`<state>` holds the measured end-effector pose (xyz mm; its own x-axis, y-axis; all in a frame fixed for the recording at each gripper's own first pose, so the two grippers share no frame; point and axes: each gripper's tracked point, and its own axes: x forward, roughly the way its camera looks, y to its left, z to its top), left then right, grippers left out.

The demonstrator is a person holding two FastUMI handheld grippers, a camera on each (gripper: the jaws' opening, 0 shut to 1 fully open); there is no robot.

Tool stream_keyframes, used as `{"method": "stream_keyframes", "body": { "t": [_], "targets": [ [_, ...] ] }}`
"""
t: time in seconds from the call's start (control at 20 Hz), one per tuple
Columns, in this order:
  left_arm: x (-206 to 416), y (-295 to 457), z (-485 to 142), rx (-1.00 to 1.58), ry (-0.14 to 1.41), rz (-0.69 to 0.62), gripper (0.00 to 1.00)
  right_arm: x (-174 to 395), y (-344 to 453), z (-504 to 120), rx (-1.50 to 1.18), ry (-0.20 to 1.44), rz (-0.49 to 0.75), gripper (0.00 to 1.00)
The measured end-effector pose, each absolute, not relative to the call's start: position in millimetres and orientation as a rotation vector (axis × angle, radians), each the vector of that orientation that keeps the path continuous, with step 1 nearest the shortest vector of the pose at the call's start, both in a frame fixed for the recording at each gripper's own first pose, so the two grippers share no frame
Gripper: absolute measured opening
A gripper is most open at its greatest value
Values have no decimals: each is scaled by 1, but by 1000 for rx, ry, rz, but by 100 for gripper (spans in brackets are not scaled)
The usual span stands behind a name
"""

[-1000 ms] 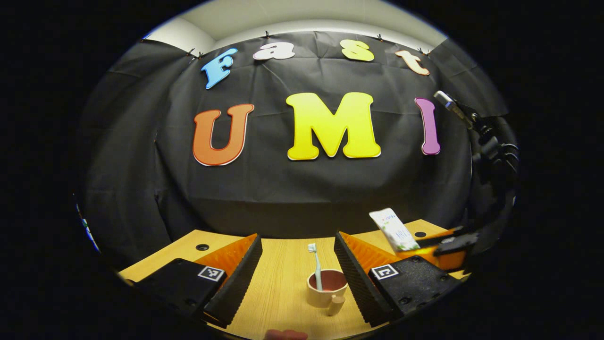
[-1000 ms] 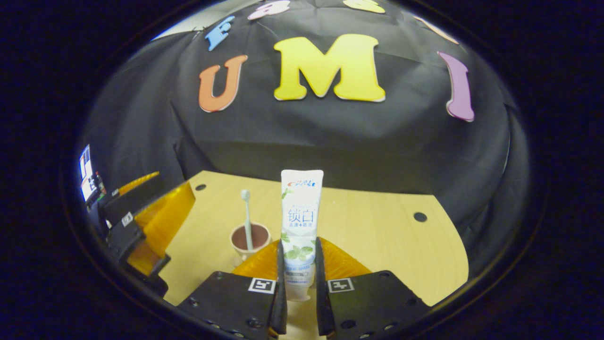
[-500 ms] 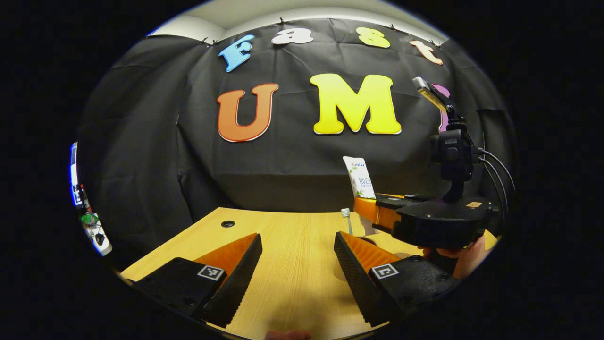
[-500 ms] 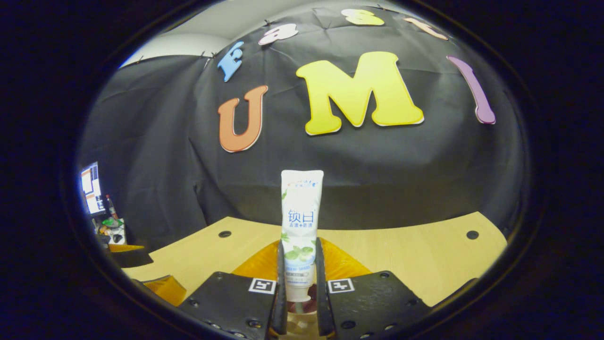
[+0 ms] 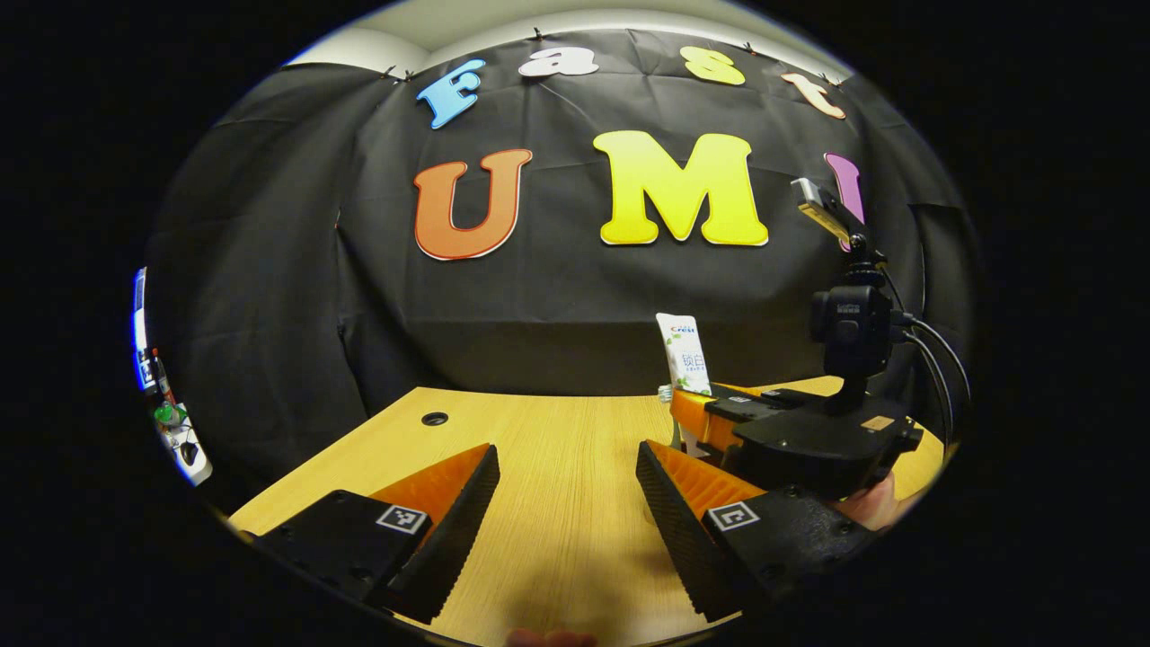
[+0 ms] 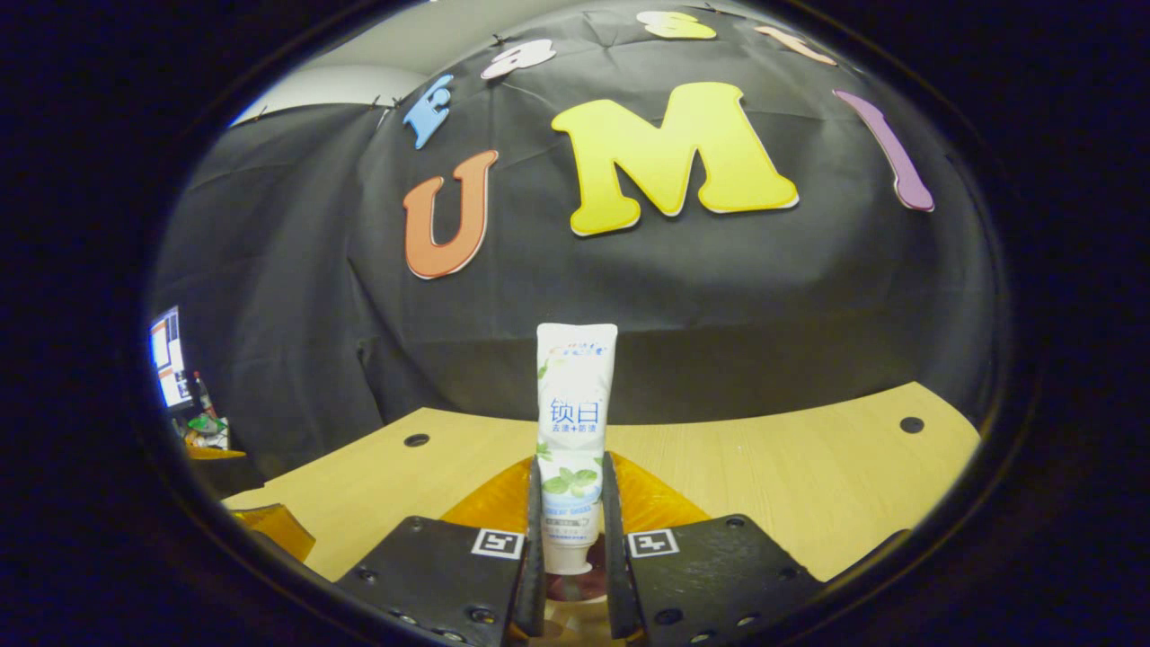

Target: Put the toothbrush and toothpaste on the desktop into the cup, then pick up the cup and place it on the coaster on the desktop.

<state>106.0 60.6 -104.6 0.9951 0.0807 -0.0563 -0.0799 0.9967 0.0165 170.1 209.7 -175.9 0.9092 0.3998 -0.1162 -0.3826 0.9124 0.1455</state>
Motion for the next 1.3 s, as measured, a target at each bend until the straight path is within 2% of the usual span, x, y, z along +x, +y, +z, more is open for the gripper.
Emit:
{"method": "stream_keyframes", "body": {
  "t": [0.15,0.2,0.25,0.3,0.35,0.4,0.5,0.55,0.7,1.1,1.3],
  "targets": [
    [109,60,-100,34,51,75,97,160,211,-187,100,160,403,38],
    [111,59,-98,35,48,70,97,158,212,-190,80,150,408,46],
    [111,61,-96,40,45,75,97,155,207,-188,71,146,402,49],
    [112,62,-96,38,45,73,95,155,204,-189,78,152,399,61],
    [112,62,-96,33,44,75,96,152,202,-190,92,163,398,60],
    [113,63,-94,26,44,78,96,149,199,-190,97,168,393,70],
    [112,62,-92,14,40,80,96,145,190,-185,88,167,384,73],
    [112,61,-88,11,36,80,96,141,186,-180,86,162,383,72],
    [112,53,-79,6,19,70,96,129,171,-161,66,147,381,81],
    [120,11,-58,-53,35,-1,96,84,93,-98,16,137,325,82],
    [131,-19,-72,-51,132,-65,96,61,50,-75,-8,139,275,85]
  ]
}}
